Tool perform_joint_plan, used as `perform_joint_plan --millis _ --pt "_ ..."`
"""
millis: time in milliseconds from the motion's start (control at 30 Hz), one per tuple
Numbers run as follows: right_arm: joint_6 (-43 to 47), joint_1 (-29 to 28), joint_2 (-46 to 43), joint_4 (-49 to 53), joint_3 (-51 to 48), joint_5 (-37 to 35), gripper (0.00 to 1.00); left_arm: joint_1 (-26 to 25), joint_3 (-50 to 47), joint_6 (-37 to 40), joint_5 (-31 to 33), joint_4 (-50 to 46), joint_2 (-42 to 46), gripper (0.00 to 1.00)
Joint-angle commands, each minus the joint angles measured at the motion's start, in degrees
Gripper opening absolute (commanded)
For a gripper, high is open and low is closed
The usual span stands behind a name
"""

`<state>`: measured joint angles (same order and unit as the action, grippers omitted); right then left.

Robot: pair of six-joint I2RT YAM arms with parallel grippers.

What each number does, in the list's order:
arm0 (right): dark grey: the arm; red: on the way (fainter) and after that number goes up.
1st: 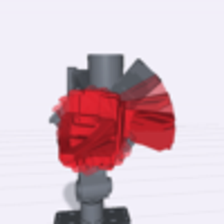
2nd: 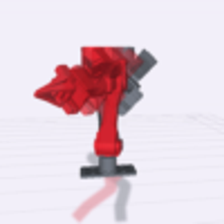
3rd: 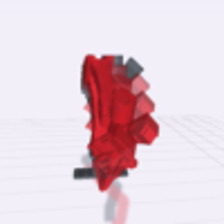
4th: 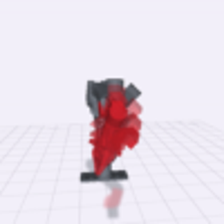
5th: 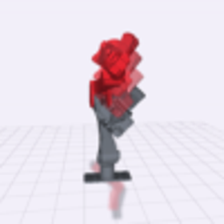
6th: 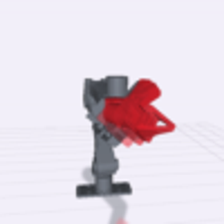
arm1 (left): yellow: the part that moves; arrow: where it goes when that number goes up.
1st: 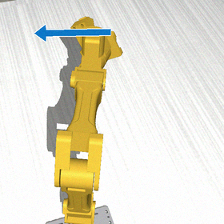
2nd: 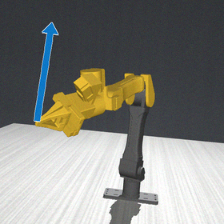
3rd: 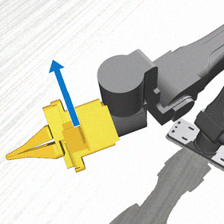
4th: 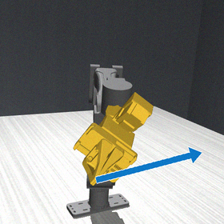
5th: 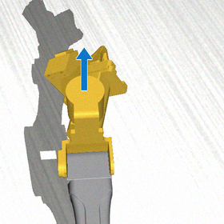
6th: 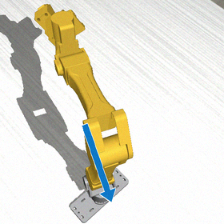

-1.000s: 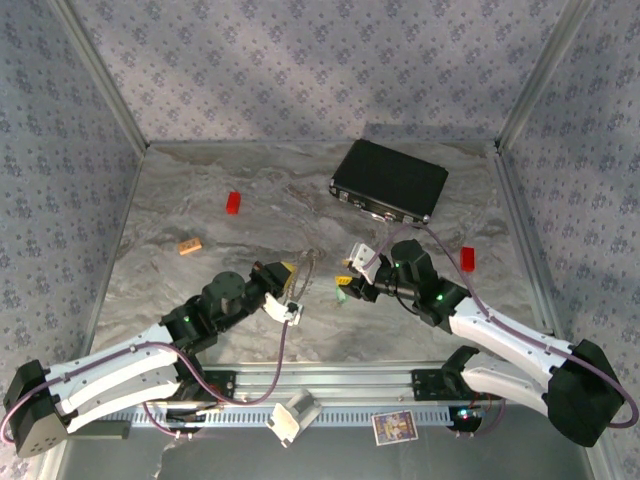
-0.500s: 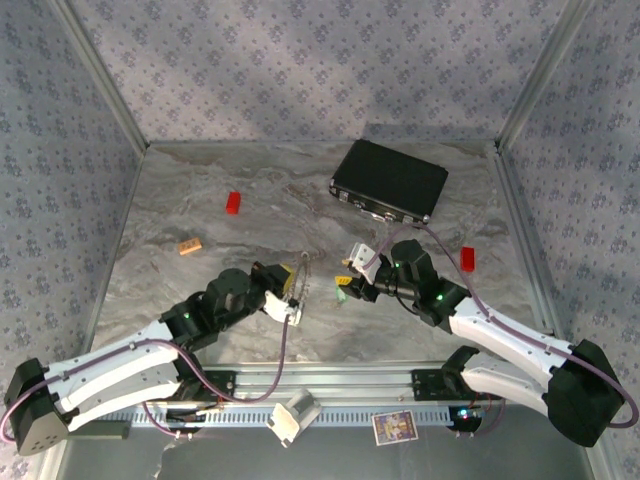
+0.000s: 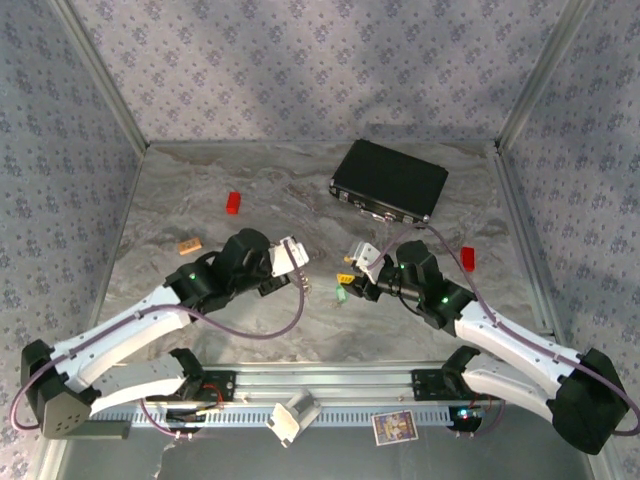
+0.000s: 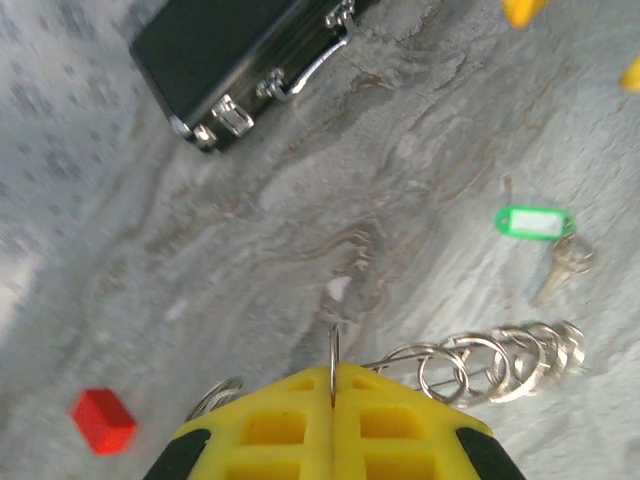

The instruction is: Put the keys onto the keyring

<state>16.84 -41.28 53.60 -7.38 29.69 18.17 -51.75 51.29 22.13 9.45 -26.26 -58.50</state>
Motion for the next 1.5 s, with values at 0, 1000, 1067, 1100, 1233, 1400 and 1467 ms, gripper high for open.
perform_joint_plan --millis 0,1000,1067,1100,1233,1400,1467 --pt "-1.72 0.03 -1.38 1.57 0.26 -0.79 0.43 0.26 4.8 -14.57 0.1 -4.48 -1.77 0.0" --pt "-1.72 -0.1 -2.24 0.74 0.8 6.48 0.43 6.81 -2.2 -16.02 -20.67 2.54 3.31 0.0" --pt "-3.21 -0.17 -1.96 0.0 0.77 4.76 0.45 6.86 -2.04 -16.57 -20.99 2.56 2.94 0.0" --pt "-4.51 -0.21 -1.8 -0.67 0.58 3.31 0.45 6.88 -2.02 -17.08 -20.92 2.73 2.79 0.0" --pt "-12.4 -0.59 -0.73 -0.72 1.38 -5.39 0.45 7.1 -1.69 -20.28 -19.21 3.01 1.91 0.0" --pt "-22.27 -0.51 1.96 7.53 6.47 -11.03 0.42 7.19 -1.1 -30.71 -13.05 3.75 0.19 0.0" --pt "-23.3 -0.65 2.13 8.6 7.55 -9.95 0.42 7.32 -1.02 -35.66 -10.04 3.44 -0.28 0.0"
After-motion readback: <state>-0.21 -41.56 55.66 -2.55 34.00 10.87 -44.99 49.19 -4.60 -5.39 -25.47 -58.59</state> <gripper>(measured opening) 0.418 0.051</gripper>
